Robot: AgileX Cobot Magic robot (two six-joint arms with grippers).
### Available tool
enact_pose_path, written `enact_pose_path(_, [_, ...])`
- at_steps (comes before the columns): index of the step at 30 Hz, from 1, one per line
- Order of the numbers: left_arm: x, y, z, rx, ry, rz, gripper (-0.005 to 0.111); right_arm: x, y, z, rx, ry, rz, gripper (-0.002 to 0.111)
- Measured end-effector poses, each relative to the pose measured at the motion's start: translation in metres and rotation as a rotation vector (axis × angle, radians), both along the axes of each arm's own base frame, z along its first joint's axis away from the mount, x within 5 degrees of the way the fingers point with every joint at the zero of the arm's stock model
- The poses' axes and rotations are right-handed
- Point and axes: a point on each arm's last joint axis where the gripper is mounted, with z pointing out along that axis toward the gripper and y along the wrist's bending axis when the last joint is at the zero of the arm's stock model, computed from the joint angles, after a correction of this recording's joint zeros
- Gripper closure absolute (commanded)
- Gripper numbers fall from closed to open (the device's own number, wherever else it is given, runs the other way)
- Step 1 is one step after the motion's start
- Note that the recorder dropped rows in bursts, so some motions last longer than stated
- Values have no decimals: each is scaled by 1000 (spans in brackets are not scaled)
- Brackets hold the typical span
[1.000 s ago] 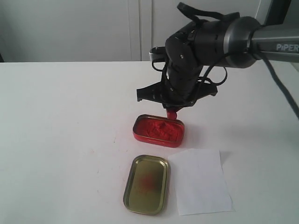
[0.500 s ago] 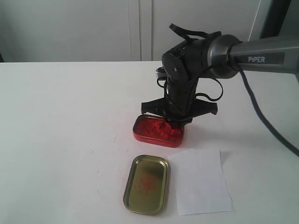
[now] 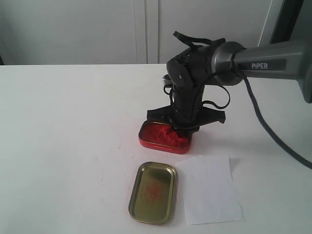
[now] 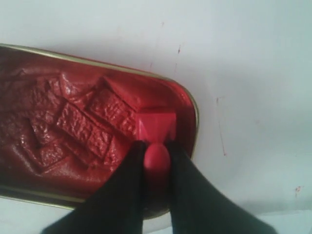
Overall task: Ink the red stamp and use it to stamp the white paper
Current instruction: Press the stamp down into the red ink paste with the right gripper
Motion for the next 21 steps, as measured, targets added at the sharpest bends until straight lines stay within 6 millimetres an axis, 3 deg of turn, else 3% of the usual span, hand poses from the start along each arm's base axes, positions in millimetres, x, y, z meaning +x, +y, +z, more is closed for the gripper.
enact_pose_path(9, [0,0,0,0,0,0,107,1,1,-15,-38,57,-2,108])
enact_pose_path(21, [0,0,0,0,0,0,107,2,2,-20,-47,76,28,108])
